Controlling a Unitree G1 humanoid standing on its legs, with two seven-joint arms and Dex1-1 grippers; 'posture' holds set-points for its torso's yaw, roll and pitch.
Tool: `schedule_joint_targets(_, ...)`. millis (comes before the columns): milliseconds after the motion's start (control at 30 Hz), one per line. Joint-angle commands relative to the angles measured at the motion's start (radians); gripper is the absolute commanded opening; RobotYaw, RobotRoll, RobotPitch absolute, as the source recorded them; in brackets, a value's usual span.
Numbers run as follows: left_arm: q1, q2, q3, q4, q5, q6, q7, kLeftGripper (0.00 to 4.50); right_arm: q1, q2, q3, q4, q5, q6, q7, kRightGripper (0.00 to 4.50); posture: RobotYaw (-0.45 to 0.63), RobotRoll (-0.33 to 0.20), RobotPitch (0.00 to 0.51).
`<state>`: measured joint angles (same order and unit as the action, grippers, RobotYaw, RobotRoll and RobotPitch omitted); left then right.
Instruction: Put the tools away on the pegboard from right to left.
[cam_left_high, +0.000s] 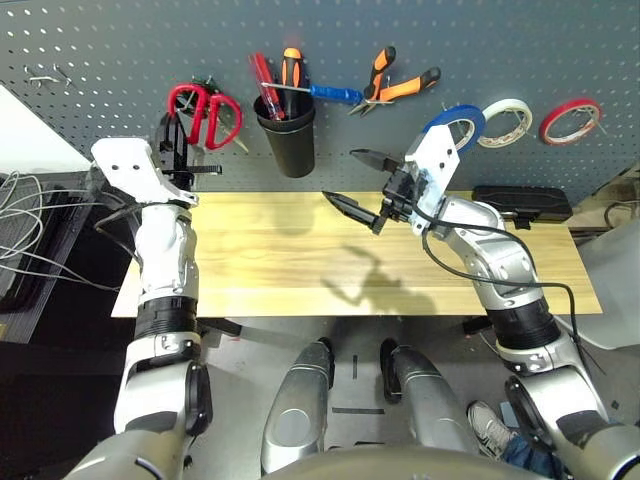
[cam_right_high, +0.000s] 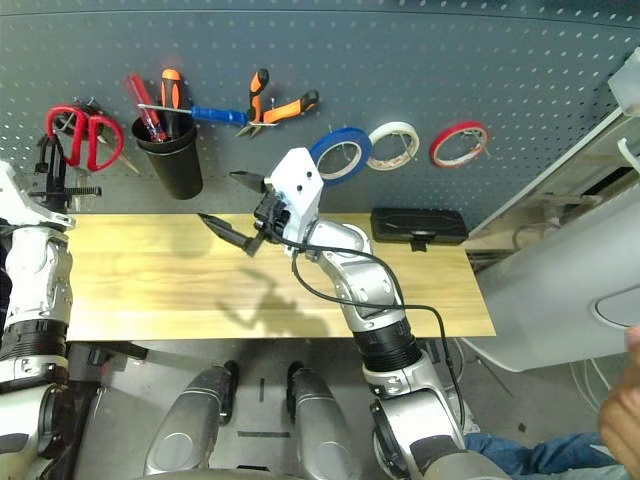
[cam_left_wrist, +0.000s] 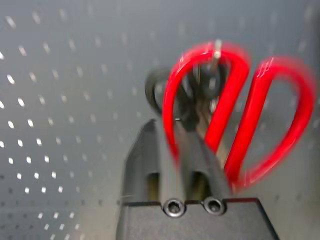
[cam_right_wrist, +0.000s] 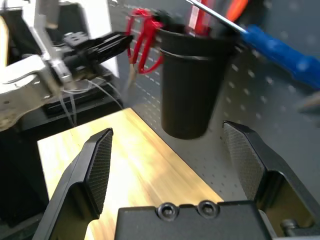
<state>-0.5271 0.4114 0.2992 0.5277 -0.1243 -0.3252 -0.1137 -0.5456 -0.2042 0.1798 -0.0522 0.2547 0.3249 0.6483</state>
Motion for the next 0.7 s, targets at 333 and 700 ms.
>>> schedule_joint_targets(333,0.115,-0.043,-0.137,0.049,0.065,0.162,-0.092,4.46,0.096,0.050,-0.161,0.276,-0.036,0.093,-0.273,4.50,0.07,0.000,0.234)
schedule_joint_targets(700,0.056,-0.101,-0.220,0.175,0.098,0.209,-0.127,4.46,0.109,0.076,-0.368,0.460,-0.025,0.063,-0.502,4.50,0.03,0.000,0.247)
